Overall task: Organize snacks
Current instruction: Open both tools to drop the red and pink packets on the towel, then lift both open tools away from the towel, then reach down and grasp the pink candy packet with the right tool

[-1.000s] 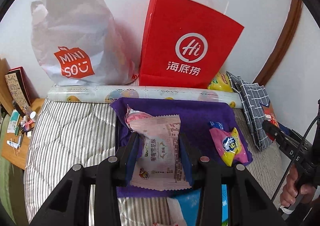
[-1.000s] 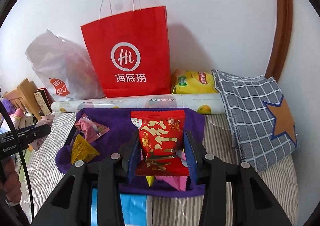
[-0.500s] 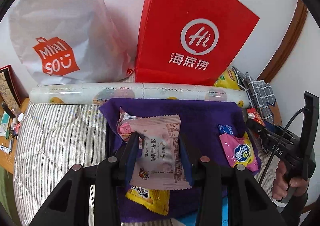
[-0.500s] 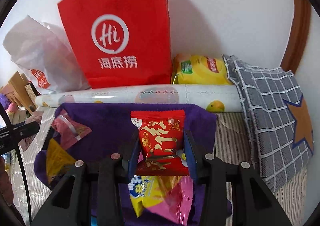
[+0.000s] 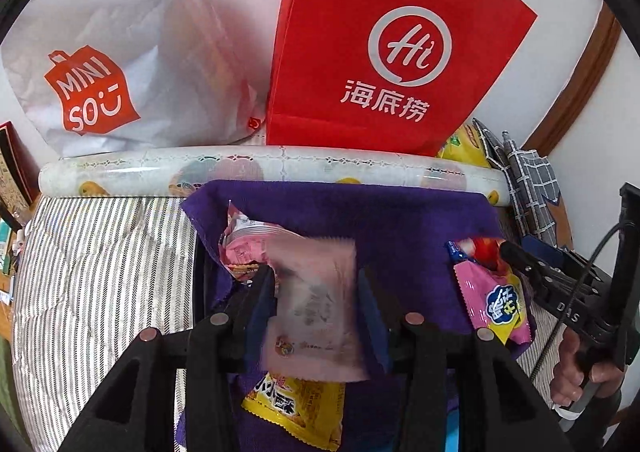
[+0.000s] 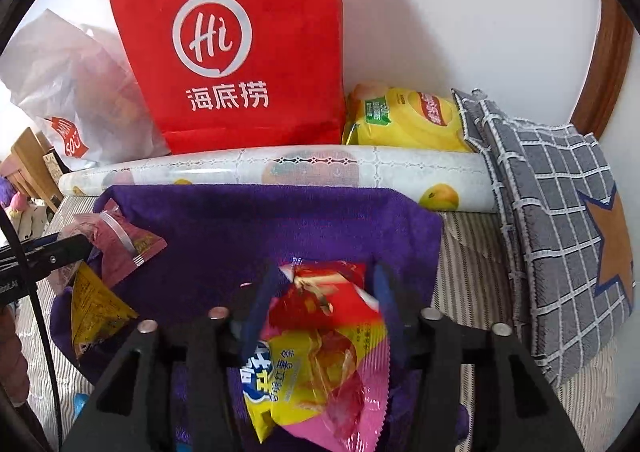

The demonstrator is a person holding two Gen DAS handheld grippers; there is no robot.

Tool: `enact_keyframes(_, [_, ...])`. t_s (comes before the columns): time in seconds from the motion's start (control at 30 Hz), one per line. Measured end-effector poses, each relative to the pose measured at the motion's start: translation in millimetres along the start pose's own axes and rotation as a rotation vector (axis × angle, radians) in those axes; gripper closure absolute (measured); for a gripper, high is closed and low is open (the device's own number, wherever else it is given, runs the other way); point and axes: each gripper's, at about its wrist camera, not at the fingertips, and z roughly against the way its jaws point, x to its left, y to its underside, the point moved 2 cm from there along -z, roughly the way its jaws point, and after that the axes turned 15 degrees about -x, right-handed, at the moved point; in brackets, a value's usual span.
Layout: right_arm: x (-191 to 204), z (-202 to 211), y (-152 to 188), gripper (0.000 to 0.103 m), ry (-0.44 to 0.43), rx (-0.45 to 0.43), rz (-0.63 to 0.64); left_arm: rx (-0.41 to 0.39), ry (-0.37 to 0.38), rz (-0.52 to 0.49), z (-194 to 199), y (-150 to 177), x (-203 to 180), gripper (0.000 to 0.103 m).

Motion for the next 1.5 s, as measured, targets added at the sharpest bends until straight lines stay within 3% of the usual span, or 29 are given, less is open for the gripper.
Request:
enact_keyframes(0.1, [0, 12, -3, 0.046, 0.005, -0.008, -0.009, 0.003, -0.013, 0.012, 4, -2, 1, 0.039])
enact_keyframes(0.33, [10, 60, -2, 0.041, 0.023, -0.054, -0.006, -0.031, -0.017, 0.010, 36, -5, -2, 0.038])
enact_keyframes(0.63, [25, 125, 16, 0.041, 0.068, -0.093, -0.008, -0.097, -0.041, -0.008, 111, 9, -2, 0.038])
enact_keyframes(1.07, [58, 182, 96, 0.037, -0.020, 0.000, -0.038, -0.111, -0.081, -0.011, 189, 61, 10, 0.028])
enact_keyframes(1.5, [82, 194, 167, 0.036, -0.058, 0.103, -0.069, -0.086, -0.090, 0.012, 209, 100, 28, 0.028])
